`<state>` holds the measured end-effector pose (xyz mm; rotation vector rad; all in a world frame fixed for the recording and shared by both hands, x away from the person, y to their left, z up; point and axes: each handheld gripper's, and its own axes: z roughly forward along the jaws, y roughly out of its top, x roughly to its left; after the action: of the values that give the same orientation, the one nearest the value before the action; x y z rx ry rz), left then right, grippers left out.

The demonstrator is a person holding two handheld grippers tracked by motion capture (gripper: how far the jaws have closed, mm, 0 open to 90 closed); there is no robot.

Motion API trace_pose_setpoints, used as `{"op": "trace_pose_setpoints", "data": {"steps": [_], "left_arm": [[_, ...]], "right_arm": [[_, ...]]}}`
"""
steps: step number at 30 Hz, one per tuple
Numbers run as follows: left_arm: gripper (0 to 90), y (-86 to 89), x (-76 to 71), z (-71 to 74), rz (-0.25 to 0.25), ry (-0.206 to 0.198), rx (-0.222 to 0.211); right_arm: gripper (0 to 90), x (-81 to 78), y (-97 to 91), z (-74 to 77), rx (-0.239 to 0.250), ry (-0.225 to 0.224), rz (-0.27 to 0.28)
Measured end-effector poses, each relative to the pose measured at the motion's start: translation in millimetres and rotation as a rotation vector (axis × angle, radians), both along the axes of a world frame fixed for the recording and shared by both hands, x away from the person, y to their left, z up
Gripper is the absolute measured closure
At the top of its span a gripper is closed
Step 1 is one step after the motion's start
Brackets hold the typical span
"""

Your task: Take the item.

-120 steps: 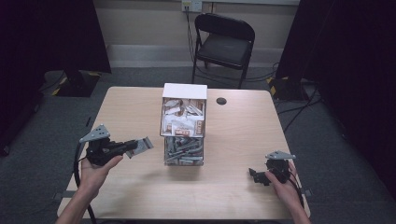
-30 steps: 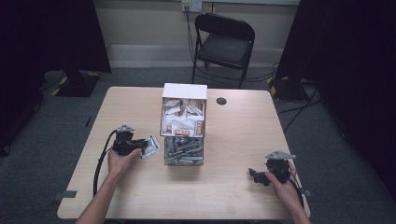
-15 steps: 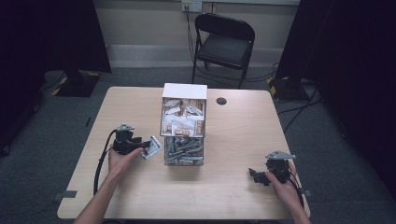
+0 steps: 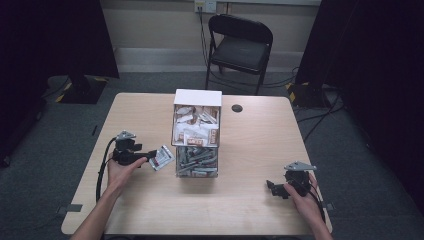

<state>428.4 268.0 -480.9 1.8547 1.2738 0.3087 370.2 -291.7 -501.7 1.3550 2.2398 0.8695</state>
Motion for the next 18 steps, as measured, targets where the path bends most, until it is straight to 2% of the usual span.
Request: {"op": "trace_pose_setpoints", "data": {"steps": [3, 5, 10, 15, 16, 18], "left_arm": [[20.8, 2.2, -3.0, 4.0, 0.001, -0.009, -0.002], [20.7, 5.8, -7.5, 8.9, -0.002, -0.019, 0.014], [20.6, 11.6, -17.1, 16.7, 0.000, -0.012, 0.023], [20.9, 17.2, -29.8, 21.7, -0.003, -0.024, 0.049], [21.0, 18.2, -31.8, 21.8, 0.000, -0.027, 0.041], [21.2, 21.5, -37.9, 22.4, 0.019, -0.026, 0.055]], "right_arm": [[0.0, 0.0, 0.0, 0.0, 0.000, 0.000, 0.000], [0.0, -0.1, 0.1, 0.1, 0.000, 0.001, -0.001], [0.0, 0.0, 0.0, 0.0, 0.000, 0.000, 0.000], [0.0, 0.0, 0.0, 0.0, 0.000, 0.000, 0.000], [0.0, 0.0, 0.0, 0.0, 0.000, 0.000, 0.000], [0.0, 0.0, 0.1, 0.0, 0.000, 0.001, -0.001]]}}
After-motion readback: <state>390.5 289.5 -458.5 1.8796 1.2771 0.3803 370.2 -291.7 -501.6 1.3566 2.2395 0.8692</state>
